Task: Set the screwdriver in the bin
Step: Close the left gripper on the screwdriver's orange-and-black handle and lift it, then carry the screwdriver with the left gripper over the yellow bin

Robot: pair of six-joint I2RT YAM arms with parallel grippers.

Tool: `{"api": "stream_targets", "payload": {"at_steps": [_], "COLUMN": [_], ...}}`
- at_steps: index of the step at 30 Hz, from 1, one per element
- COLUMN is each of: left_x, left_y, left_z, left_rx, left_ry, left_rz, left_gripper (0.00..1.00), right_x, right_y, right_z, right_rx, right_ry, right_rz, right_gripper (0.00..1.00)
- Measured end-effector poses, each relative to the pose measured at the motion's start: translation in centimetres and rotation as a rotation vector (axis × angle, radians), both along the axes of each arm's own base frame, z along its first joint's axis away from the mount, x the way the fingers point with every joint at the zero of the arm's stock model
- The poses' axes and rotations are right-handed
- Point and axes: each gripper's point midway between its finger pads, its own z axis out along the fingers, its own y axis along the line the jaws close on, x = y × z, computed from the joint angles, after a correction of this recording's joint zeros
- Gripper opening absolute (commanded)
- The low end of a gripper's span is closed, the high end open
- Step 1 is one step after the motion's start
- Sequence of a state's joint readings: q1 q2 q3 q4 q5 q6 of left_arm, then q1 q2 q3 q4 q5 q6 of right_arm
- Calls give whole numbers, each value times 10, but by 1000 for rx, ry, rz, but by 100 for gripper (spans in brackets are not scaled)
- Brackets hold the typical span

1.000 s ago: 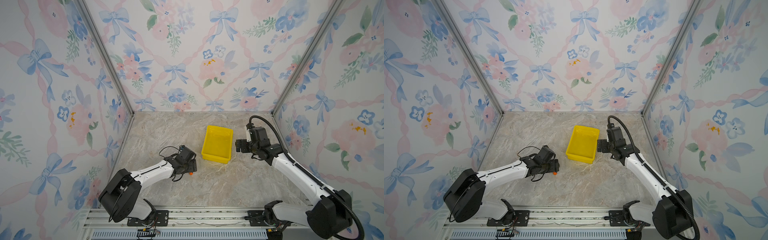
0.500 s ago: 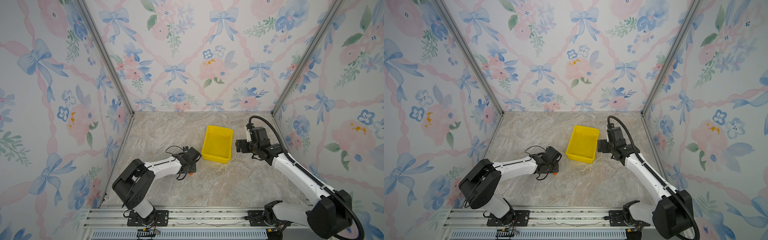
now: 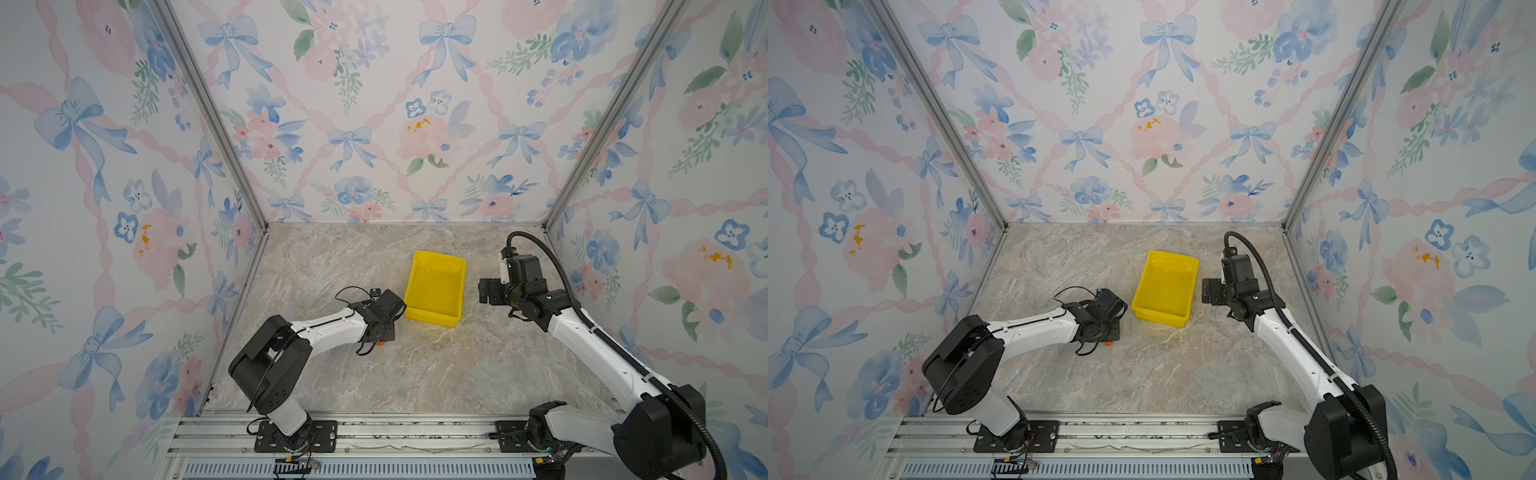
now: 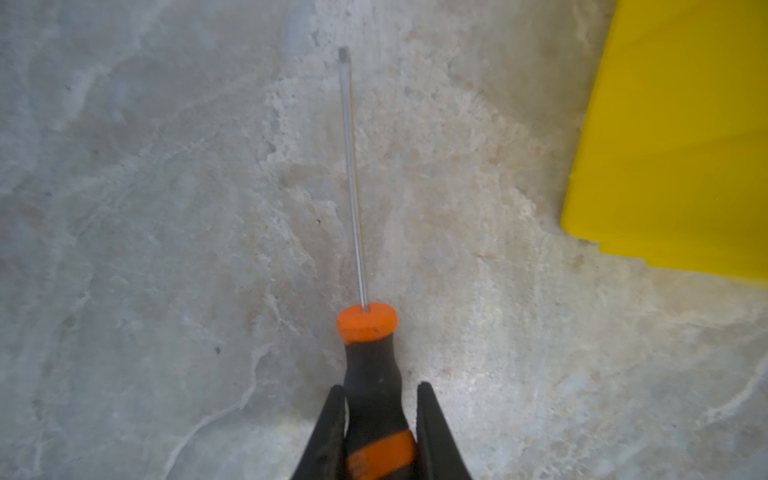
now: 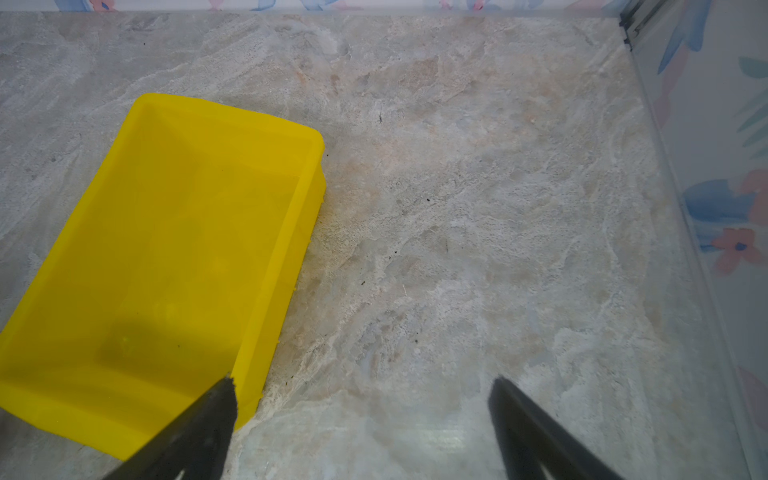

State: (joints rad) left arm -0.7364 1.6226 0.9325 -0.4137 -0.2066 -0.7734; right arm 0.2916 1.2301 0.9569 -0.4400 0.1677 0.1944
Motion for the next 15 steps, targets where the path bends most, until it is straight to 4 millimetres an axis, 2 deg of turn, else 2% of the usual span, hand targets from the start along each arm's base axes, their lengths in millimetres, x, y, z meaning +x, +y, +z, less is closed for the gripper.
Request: {"api": "stream_targets", "payload": {"at_steps": [4, 10, 15], "left_x": [20, 54, 87], "left_y": [-10, -27, -53], "left_z": [25, 74, 107], "left_rx": [-11, -37, -57], "left_ry": [-65, -184, -266], "left_rz": [-26, -68, -113], "left_gripper": [9, 10, 10], "right_x": [4, 5, 7], "right_y": [-3, -7, -13], "right_z": [-3, -5, -5], "right_rx": [1, 4, 15], "right_ry": [2, 8, 9], "right_rz": [-12, -29, -50], "right_gripper": [97, 97, 97]}}
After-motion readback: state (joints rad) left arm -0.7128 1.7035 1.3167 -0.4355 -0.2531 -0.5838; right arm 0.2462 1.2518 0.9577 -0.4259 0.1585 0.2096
